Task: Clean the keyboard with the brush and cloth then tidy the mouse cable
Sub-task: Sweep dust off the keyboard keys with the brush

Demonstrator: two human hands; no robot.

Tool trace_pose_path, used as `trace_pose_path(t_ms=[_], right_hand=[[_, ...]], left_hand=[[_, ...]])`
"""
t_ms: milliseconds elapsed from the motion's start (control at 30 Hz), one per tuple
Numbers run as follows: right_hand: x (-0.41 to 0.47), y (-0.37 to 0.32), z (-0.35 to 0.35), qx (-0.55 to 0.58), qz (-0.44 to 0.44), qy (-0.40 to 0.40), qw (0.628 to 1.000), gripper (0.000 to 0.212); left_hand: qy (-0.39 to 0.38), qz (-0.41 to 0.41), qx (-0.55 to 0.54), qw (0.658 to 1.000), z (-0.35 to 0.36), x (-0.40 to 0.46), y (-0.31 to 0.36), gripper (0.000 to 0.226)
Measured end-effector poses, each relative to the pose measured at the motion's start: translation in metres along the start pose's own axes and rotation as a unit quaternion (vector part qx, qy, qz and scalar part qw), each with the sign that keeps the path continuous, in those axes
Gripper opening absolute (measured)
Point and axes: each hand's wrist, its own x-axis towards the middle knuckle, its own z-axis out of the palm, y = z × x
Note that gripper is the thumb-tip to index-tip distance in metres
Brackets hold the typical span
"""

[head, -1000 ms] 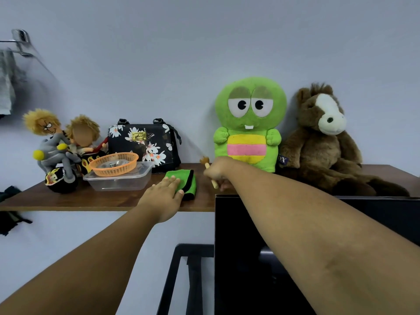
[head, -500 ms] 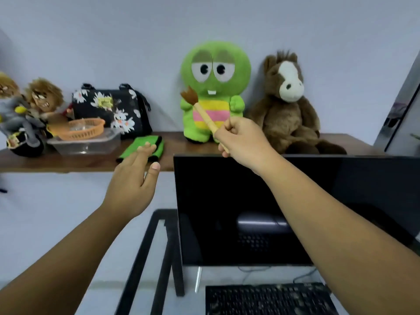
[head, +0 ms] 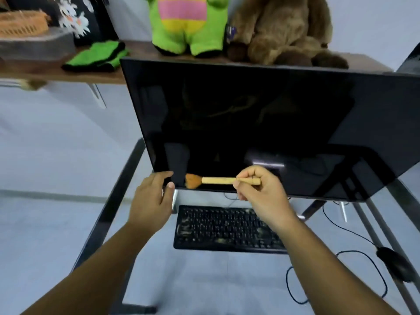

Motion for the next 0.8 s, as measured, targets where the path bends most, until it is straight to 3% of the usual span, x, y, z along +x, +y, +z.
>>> trace_pose_path(t_ms=[133, 333, 467, 567, 800], right_hand=[[-0.014, 0.057, 0.002, 0.076, 0.063, 0.063, 0.993, 0.012], [-0.021, 0.118, 0.014, 0.089, 0.158, 0.153, 0.971, 0.029], [-0.002, 0.134, 0.039, 0.059, 0.163, 0.147, 0.974, 0.026], [0.012, 0.137, 0.071, 0.050, 0.157, 0.122, 0.979, 0.010], [0.024, 0.141, 0.134, -0.020, 0.124, 0.028, 0.992, 0.014]], left_hand=[[-0.086, -0.105, 0.032, 0.990, 0.051, -0.026, -0.014, 0.036], [-0.260, -0.199, 0.073, 0.942, 0.094, -0.044, -0.033, 0.072], [-0.310, -0.170, 0.119, 0.928, 0.102, -0.048, -0.053, 0.112], [-0.339, -0.169, 0.138, 0.915, 0.105, -0.047, -0.071, 0.138], [-0.353, -0.117, 0.129, 0.919, 0.109, -0.038, -0.095, 0.138]])
